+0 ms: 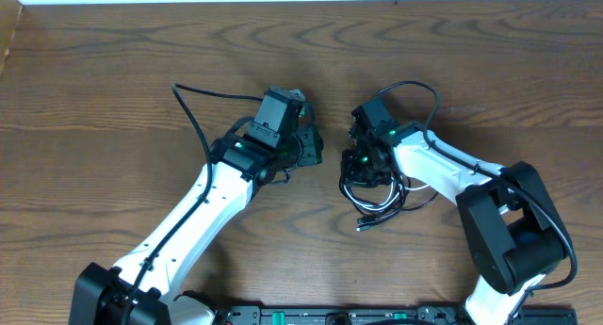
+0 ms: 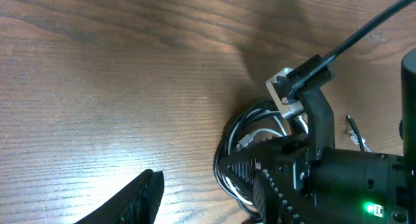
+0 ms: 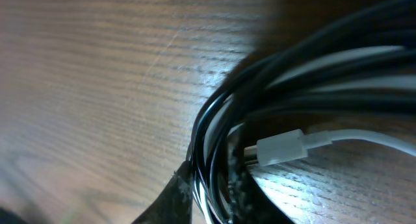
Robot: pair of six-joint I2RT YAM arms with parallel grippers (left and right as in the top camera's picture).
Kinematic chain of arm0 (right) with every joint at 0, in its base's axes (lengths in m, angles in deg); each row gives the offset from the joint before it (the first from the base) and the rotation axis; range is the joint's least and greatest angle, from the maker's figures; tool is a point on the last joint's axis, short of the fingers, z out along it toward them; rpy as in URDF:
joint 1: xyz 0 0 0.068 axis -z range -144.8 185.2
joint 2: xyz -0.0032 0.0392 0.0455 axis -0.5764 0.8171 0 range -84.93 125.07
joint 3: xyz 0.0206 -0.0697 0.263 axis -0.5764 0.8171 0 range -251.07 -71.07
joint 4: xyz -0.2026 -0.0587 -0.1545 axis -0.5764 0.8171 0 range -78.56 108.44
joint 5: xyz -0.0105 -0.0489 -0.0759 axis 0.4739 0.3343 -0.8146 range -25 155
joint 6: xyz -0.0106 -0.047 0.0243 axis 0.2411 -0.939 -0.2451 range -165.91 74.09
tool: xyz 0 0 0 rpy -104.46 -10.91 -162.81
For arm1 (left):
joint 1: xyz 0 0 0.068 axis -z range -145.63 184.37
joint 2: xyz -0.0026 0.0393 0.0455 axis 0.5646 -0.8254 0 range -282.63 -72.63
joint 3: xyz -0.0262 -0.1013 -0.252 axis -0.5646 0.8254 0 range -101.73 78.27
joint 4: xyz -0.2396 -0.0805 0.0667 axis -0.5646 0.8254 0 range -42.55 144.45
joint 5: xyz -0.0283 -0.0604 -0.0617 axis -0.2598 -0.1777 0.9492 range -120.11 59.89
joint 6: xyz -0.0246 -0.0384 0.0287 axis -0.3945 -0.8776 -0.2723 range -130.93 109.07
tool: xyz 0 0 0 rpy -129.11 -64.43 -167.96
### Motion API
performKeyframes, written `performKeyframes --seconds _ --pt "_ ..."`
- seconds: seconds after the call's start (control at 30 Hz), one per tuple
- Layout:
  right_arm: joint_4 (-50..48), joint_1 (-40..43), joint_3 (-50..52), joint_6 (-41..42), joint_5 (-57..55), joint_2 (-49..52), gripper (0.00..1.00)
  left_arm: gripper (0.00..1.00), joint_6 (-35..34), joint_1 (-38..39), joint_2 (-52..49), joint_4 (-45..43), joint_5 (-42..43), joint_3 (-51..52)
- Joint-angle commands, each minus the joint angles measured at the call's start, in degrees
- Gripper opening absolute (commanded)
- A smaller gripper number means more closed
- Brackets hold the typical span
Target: Untangle cables
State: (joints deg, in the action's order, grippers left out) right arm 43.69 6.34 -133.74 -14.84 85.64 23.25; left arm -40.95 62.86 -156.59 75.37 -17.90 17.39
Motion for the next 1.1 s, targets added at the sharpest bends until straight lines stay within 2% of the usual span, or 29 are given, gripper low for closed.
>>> performKeyframes --seconds 0.0,0.03,0.17,0.3,0.47,0.63,0.7,0.87,1.07 --pt "0.1 -1.0 -0.5 1.8 -3.5 0.8 0.04 0.5 -0.3 -0.2 -0.3 0.1 0.9 0.0" --pt "0.2 -1.2 -0.5 2.2 -3.9 0.8 0.01 0.5 -0.3 -0.2 -0.3 0.2 0.9 0.0" --pt "0.1 -1.0 -0.9 2.3 -3.7 0.7 0.01 0.5 -0.3 -0.2 -0.3 0.4 0.9 0.0" --pt "0.3 0.6 -2.4 -3.4 2.1 -2.1 0.01 0.5 0.4 -0.2 -0.3 0.5 2.6 0.0" --pt "0.3 4.2 -4.3 -8.3 11.0 -11.1 0.01 0.5 5.1 -0.2 -0.3 -0.2 6.9 0.0" --pt "1.7 8.9 -4.3 -8.9 16.7 -19.6 0.01 0.51 7.8 -0.2 -0.3 -1.6 13.3 0.0" --pt "3.1 10.4 -4.3 -9.2 18.0 -21.4 0.01 0.54 8.0 -0.2 -0.3 -2.6 15.6 0.0" --pt "5.8 12.1 -4.3 -11.6 21.7 -22.8 0.01 0.59 9.1 -0.2 -0.3 -7.2 22.0 0.0" --pt "6.4 12.1 -4.3 -12.1 21.8 -22.8 0.01 0.59 9.9 -0.2 -0.3 -10.4 22.1 0.0"
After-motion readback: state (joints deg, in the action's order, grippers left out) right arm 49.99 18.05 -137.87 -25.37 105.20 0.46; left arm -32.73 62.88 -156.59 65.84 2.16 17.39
